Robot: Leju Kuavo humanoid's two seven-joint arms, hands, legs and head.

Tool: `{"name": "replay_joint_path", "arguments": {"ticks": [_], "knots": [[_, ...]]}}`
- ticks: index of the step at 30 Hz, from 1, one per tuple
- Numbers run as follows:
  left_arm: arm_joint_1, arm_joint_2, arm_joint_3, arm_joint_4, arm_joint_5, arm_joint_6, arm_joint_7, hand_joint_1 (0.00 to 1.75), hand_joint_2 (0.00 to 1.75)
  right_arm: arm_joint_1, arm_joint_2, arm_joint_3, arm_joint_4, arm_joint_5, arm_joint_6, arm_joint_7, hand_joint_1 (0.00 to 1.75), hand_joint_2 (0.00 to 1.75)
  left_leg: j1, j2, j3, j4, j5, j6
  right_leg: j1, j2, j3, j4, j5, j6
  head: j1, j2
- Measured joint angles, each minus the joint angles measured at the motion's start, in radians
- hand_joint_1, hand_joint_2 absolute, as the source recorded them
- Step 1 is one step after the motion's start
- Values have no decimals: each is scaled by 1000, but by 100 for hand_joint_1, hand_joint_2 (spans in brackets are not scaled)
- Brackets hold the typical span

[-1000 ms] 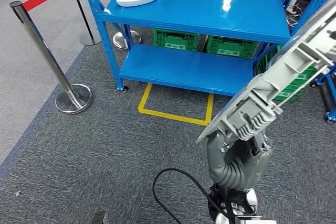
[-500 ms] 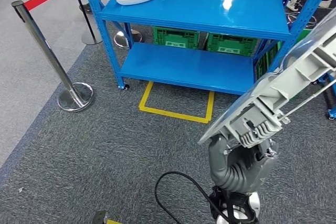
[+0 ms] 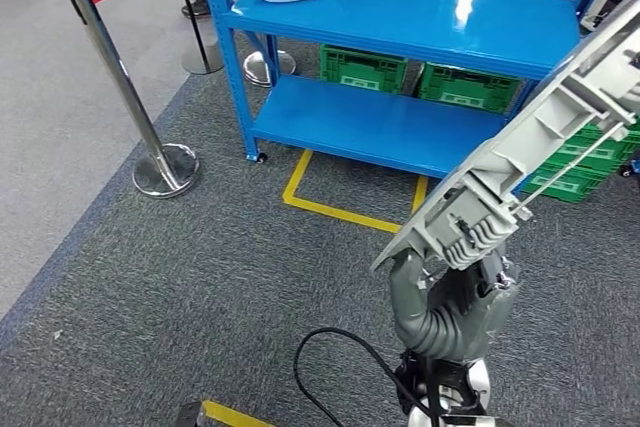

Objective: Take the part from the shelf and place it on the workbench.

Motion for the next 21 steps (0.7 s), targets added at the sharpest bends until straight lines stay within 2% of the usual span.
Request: {"name": "replay_joint_path", "arguments": {"ticks": [2,4,5,6,7,8,9,11,12,13,15,16,17,19,20,21], "knots": [[3,0,0,0,-5,6,7,0,175,-1,0,0,0,-1,0,2,175,175,3,-17,-1,-4,7,12,-4,24,-16,39,-30,11,2,0],[2,0,0,0,-8,10,11,0,175,0,0,0,0,-1,0,3,175,175,4,-34,-3,-5,11,19,-6,57,-67,157,-94,17,6,0],[2,0,0,0,-9,12,12,0,175,1,0,0,1,-1,0,3,175,175,4,-43,-4,-5,12,20,-6,63,-97,224,-122,18,7,0],[2,0,0,0,-9,12,12,0,175,1,0,0,1,-1,0,3,175,175,3,-53,-5,-4,13,21,-6,66,-117,270,-135,18,7,0],[3,0,0,0,-10,13,13,0,175,2,0,0,1,-2,0,4,175,175,3,-64,-5,-4,14,21,-6,68,-121,280,-130,18,7,0],[3,0,0,0,-10,13,13,0,175,2,0,0,1,-2,0,4,175,175,4,-76,-5,-4,15,19,-7,70,-105,250,-107,17,7,0],[3,0,0,0,-10,13,13,0,175,2,0,0,1,-2,0,4,175,175,5,-90,-5,-3,16,17,-9,79,-72,188,-73,17,7,0],[1,0,0,0,-10,13,13,0,175,1,0,0,1,-2,0,4,175,175,4,-114,-9,0,18,10,-18,131,-4,57,-29,16,7,0],[0,0,0,0,-10,13,13,0,175,1,0,0,1,-2,0,4,175,175,5,-125,-13,1,20,4,-21,152,15,18,-21,15,6,0],[0,0,0,0,-10,13,13,0,175,2,0,0,1,-2,0,5,175,175,6,-134,-19,1,24,-2,-22,164,21,5,-23,12,6,0],[2,0,0,0,-12,13,13,0,175,1,0,0,1,-2,0,6,175,175,11,-149,-26,-2,31,-16,-20,144,21,1,-17,0,6,0],[2,0,0,0,-13,13,13,0,175,1,0,0,1,-2,0,6,175,175,10,-137,-31,2,27,-21,-19,132,21,-2,-14,-7,4,0],[2,0,-1,0,-13,14,13,0,175,0,0,0,1,-2,0,6,175,175,9,-114,-42,24,12,-26,-20,118,22,-5,-12,-14,1,0],[1,0,-1,0,-15,14,13,0,175,1,0,1,1,-1,0,6,175,175,7,-58,-94,129,-49,-35,-18,88,22,-8,-10,-23,-7,0],[0,1,-2,0,-15,14,13,0,175,1,0,0,1,-1,0,6,175,175,8,-45,-127,198,-82,-39,-17,73,22,-8,-11,-25,-9,0],[1,1,-2,0,-16,14,13,0,175,2,0,1,1,-1,0,6,175,175,9,-40,-153,252,-101,-41,-16,58,21,-8,-11,-25,-9,0]]}}
